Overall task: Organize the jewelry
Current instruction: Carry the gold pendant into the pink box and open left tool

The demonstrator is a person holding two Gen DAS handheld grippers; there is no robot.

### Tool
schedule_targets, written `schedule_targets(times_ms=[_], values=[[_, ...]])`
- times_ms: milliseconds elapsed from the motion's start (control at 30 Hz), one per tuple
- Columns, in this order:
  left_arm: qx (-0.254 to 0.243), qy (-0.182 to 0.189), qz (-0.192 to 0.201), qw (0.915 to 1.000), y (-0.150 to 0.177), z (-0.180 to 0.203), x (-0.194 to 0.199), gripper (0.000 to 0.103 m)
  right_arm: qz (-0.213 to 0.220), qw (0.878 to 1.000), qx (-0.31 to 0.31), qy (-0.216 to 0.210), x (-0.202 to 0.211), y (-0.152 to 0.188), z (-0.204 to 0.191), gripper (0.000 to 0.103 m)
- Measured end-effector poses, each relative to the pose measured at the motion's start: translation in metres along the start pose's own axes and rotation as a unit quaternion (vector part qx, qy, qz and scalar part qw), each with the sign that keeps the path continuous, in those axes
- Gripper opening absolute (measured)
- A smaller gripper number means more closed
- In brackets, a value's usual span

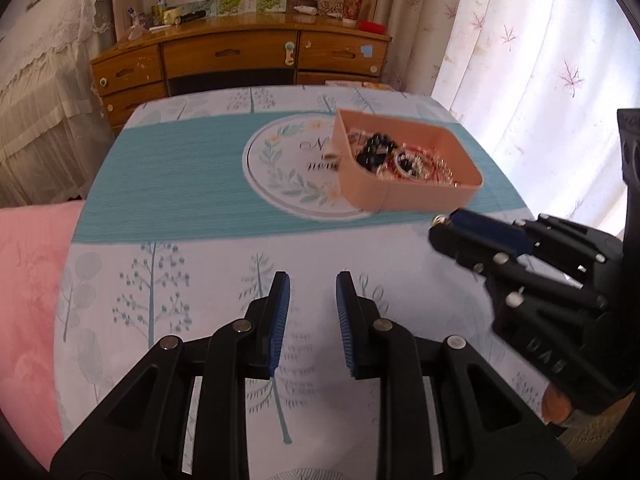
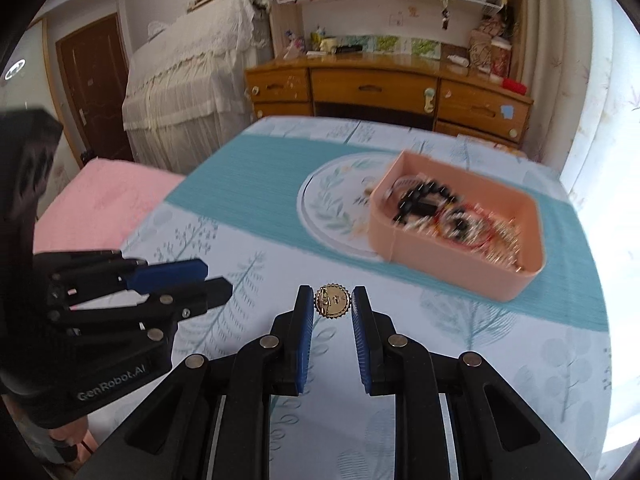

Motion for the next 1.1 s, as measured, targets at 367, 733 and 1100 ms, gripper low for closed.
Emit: schedule_targets(times_ms=[367, 733, 1100], values=[[0.023, -0.011, 0.050, 0.9985, -0.118, -0.006, 0.011, 0.070, 0.048, 0.997, -0.067, -0.011, 0.037, -0.111, 0.078, 0.019], [0.072, -0.020, 0.024, 0.9969, -0.163, -0.020, -0.032, 0.073, -0.032, 0.991, -0.125, -0.033, -0.027, -0.125, 0.112, 0.019], [0.066, -0.005, -0.018, 0.9976, -0.132, -0.006, -0.068, 0.073, -0.070, 0.985, -0.153, -0.038, -0.058, -0.092, 0.118, 0.024]])
Point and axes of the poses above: each gripper's, at about its wrist camera, not at the fingertips, and x roughly against the way its jaws point, z to its right, y to its underside, the point moved 8 cm from there along -x, roughly the way its jaws point, and after that the axes turned 5 degrees about -y, right-handed, at the moved point
